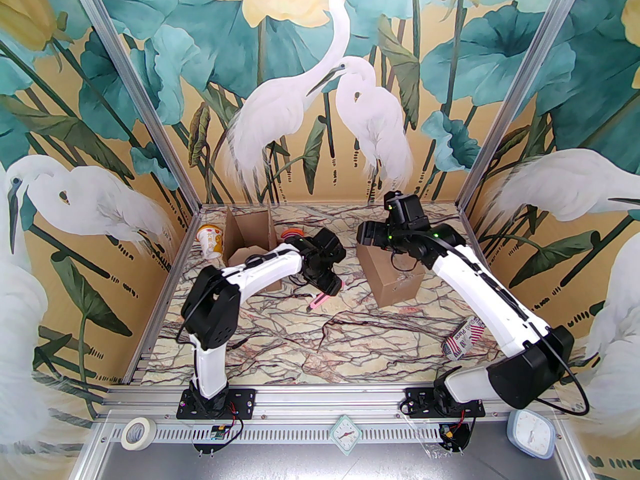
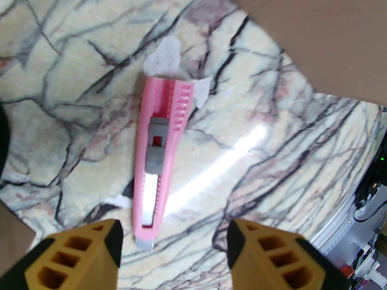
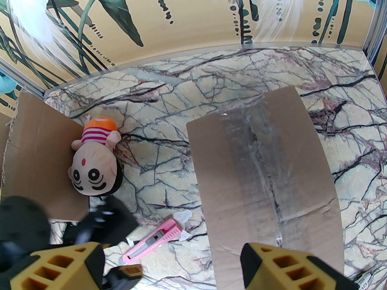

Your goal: Unpack the express box

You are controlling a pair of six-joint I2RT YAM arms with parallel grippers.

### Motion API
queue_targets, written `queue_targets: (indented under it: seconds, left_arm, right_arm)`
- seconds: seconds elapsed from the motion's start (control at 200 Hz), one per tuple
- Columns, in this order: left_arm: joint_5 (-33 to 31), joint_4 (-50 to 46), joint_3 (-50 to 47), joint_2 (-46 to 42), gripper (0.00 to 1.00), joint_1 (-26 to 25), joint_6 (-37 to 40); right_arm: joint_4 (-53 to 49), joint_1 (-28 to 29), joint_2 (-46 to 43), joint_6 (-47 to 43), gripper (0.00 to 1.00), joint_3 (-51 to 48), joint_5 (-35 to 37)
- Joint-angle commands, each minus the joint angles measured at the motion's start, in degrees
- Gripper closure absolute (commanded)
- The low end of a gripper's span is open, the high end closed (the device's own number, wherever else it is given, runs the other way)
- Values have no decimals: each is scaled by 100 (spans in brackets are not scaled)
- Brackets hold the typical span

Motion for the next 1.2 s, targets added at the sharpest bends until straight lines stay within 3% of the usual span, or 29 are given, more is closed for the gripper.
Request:
queue_targets:
  seconds: [0.0, 0.525, 0.74, 0.975, 1.195]
  left_arm:
    - [58, 254, 61, 196, 37, 21, 61]
    - [49, 366, -432, 682, 39, 121, 168]
    - [21, 212, -376, 907, 52, 161, 279]
    - [33, 208, -386, 866, 72, 157, 419]
    - [278, 340, -449, 467, 80, 157, 385]
  right_arm:
    - [410, -15, -259, -32, 19, -180, -16]
    - [607, -14, -112, -74, 19, -311, -214]
    - [668, -16, -142, 24, 19, -397, -144]
    - [725, -14, -198, 69, 19, -471, -56]
    - [628, -41, -306, 19, 19, -526, 93]
